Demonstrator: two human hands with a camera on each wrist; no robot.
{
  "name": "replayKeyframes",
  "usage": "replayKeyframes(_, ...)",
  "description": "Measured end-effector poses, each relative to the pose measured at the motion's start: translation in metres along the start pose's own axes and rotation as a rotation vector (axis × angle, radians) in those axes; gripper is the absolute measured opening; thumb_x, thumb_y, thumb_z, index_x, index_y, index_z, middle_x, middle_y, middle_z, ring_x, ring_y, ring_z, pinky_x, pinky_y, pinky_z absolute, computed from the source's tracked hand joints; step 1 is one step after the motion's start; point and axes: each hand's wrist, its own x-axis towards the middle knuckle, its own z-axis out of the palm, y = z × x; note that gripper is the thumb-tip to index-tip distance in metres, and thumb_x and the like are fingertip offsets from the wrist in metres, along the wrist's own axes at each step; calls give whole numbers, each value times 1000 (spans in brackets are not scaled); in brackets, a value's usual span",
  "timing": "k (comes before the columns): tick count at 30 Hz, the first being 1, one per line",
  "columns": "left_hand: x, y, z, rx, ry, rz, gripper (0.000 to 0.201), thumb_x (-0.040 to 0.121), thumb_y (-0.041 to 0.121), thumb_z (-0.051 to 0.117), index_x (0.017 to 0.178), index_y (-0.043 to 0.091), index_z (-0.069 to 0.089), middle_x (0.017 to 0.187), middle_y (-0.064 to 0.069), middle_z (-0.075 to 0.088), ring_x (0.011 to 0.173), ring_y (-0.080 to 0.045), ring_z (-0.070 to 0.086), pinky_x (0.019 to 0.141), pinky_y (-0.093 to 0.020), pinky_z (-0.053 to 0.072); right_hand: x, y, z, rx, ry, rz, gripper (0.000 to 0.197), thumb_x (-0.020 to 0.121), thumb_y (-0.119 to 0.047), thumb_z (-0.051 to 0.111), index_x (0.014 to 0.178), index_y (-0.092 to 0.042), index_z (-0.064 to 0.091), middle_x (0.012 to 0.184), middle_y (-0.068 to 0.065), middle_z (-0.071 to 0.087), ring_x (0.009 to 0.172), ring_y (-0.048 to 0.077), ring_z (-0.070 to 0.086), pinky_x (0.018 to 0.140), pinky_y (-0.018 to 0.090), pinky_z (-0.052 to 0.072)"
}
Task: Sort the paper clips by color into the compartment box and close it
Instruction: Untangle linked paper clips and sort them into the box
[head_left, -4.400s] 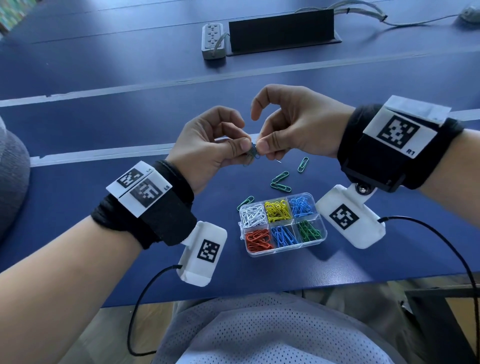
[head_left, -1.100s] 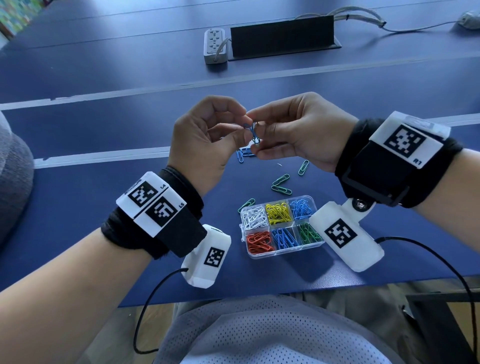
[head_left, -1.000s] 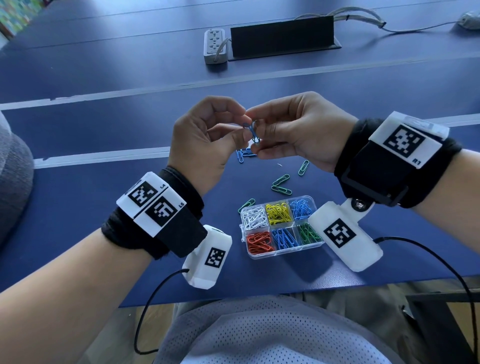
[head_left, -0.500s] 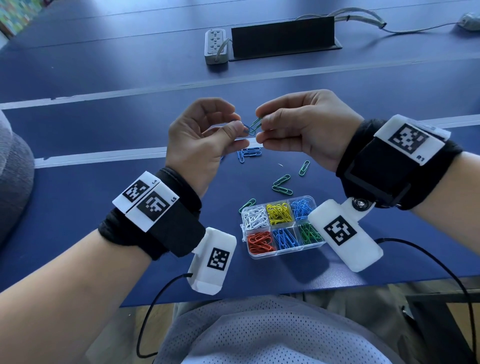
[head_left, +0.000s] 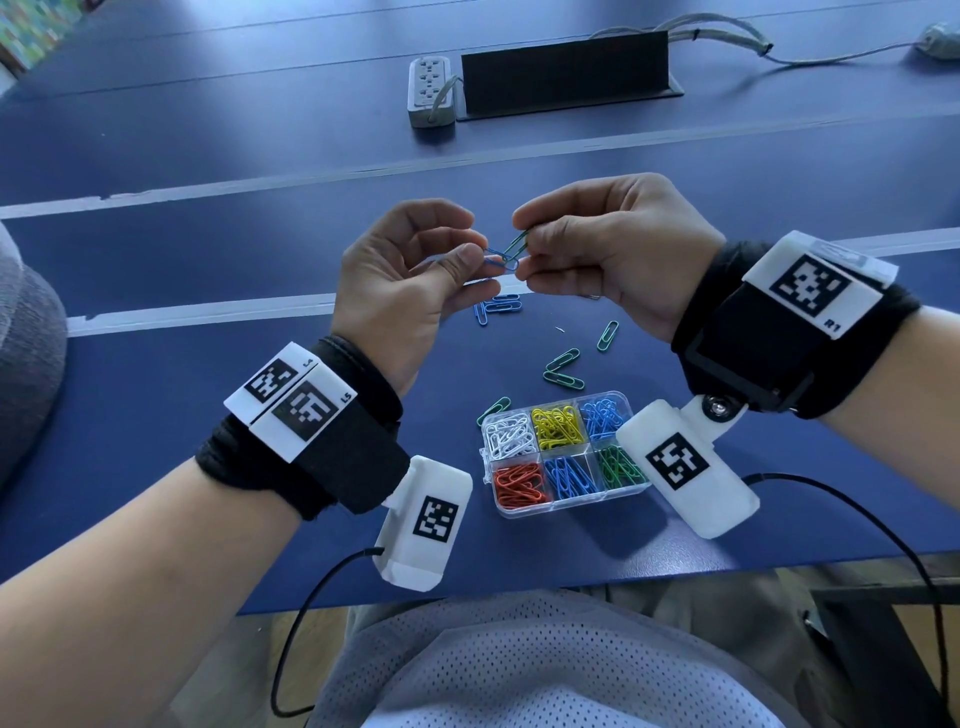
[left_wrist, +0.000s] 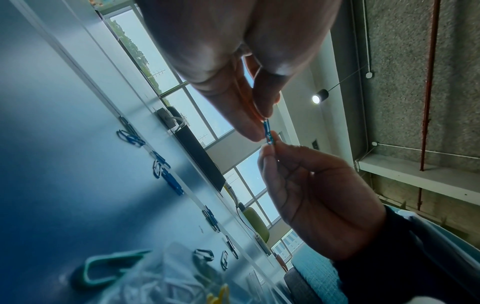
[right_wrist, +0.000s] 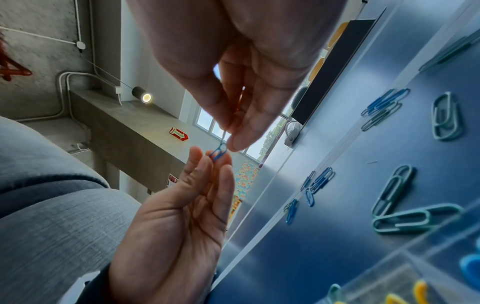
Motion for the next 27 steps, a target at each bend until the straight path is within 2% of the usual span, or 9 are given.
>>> replayKeyframes(6, 1, 0, 2, -2, 9, -4, 25, 85, -13, 52, 80, 11, 56, 69, -2, 60, 59, -12, 67, 61, -24, 58, -1, 0, 3, -17, -3, -6, 21, 88, 6, 53, 79, -9, 65, 62, 5, 60, 56, 13, 65, 74, 33, 59)
replayKeyframes(12, 0, -1, 0, 13, 5, -51, 24, 82, -12, 57, 81, 12, 58, 70, -3, 60, 62, -12, 67, 69, -24, 59, 0, -2, 2, -56, 39, -39, 18, 85, 4, 60, 76, -10, 67, 57, 1, 64, 56, 12, 67, 64, 25, 60)
replayKeyframes(15, 1, -3, 0, 47, 39, -46, 26, 80, -13, 59, 77, 13, 57, 62, 1, 63, 58, -13, 66, 64, -23, 58, -1, -1, 3, -148, 37, -42, 17, 81, 3, 64, 74, -11, 68, 62, 3, 64, 60, 16, 65, 67, 29, 59)
replayKeyframes(18, 2, -4, 0, 64, 59, -35, 29, 80, -15, 58, 75, 14, 56, 64, -3, 60, 55, -13, 64, 61, -22, 57, -4, -1, 4, -239, 15, -37, 15, 80, 2, 65, 74, -12, 69, 67, 5, 64, 64, 16, 63, 66, 27, 59)
replayKeyframes(21, 2, -4, 0, 70, 61, -32, 29, 81, -16, 56, 76, 13, 55, 65, -5, 58, 53, -11, 64, 59, -21, 57, -4, -3, 4, -315, -4, -37, 15, 79, 2, 66, 75, -11, 70, 68, 9, 63, 59, 16, 59, 64, 28, 58)
replayKeyframes(25, 4, -8, 0, 118, 65, -22, 31, 79, -18, 57, 75, 13, 55, 53, 4, 61, 51, -11, 63, 56, -20, 56, 0, -4, 6, -443, 1, -48, 15, 76, 1, 63, 73, -10, 73, 65, 14, 61, 53, 16, 53, 58, 27, 56)
replayKeyframes(27, 4, -11, 1, 170, 58, -10, 33, 78, -19, 57, 74, 13, 54, 50, 7, 60, 51, -10, 62, 58, -22, 57, 1, -4, 8, -525, 2, -39, 14, 73, -6, 62, 73, -12, 75, 63, 14, 61, 54, 18, 53, 62, 33, 53)
